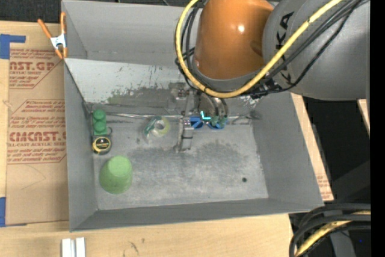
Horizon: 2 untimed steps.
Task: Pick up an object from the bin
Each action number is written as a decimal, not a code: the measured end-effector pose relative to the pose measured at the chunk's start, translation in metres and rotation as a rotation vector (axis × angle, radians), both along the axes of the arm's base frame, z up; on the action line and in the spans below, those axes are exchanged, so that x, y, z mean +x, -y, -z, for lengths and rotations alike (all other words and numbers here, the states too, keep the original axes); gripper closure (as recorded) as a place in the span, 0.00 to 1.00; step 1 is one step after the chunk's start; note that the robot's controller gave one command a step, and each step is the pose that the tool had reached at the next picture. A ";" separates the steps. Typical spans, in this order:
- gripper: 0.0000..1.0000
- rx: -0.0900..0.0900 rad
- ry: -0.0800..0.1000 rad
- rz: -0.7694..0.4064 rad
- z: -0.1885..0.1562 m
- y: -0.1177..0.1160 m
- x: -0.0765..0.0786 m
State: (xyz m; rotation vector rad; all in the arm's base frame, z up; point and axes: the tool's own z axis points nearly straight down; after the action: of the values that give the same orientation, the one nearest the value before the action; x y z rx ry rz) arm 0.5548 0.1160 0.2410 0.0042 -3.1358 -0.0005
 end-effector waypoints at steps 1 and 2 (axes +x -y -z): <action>0.00 0.001 0.000 -0.003 0.115 -0.031 0.028; 0.00 0.002 0.000 -0.198 0.161 -0.092 -0.056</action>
Offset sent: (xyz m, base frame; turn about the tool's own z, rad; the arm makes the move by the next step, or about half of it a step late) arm 0.0295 0.0295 -0.1092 -0.0012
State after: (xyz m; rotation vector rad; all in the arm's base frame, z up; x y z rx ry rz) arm 0.4990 0.2077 0.0804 0.3144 -3.1199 -0.0021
